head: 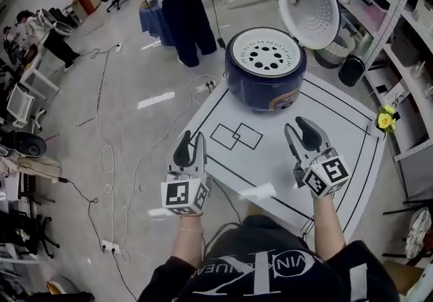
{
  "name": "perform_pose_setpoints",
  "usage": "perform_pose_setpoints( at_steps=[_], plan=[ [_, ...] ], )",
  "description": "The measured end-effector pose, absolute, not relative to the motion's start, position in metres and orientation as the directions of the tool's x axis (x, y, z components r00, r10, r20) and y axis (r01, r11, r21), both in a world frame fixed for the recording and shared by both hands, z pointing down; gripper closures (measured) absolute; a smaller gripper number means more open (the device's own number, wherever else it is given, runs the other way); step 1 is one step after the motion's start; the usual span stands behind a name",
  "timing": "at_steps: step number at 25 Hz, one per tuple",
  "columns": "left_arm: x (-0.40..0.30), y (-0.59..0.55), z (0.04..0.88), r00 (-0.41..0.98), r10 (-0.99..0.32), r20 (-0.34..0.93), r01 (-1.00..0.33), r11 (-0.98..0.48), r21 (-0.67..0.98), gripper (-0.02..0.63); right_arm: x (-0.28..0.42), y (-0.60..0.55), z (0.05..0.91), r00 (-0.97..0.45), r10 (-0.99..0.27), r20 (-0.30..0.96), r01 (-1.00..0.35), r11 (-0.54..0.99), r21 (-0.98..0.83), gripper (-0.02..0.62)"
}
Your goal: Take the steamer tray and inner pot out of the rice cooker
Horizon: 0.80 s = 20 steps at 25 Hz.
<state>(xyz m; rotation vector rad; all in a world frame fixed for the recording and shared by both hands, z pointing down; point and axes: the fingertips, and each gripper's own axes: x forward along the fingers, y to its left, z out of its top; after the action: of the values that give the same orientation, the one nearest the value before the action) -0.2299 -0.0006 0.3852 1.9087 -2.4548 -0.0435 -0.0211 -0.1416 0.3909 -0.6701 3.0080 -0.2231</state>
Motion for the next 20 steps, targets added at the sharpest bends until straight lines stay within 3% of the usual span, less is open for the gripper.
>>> perform_pose_setpoints(
  at_steps=[20],
  plan=[
    [-0.214, -0.072, 0.373, -0.134, -0.991, -0.009, -0.99, 0.134, 0.039, 0.506, 0.0, -0.175, 0.386, -0.87, -0.492, -0.032, -0.48, 0.859, -0.177, 0.469]
  ],
)
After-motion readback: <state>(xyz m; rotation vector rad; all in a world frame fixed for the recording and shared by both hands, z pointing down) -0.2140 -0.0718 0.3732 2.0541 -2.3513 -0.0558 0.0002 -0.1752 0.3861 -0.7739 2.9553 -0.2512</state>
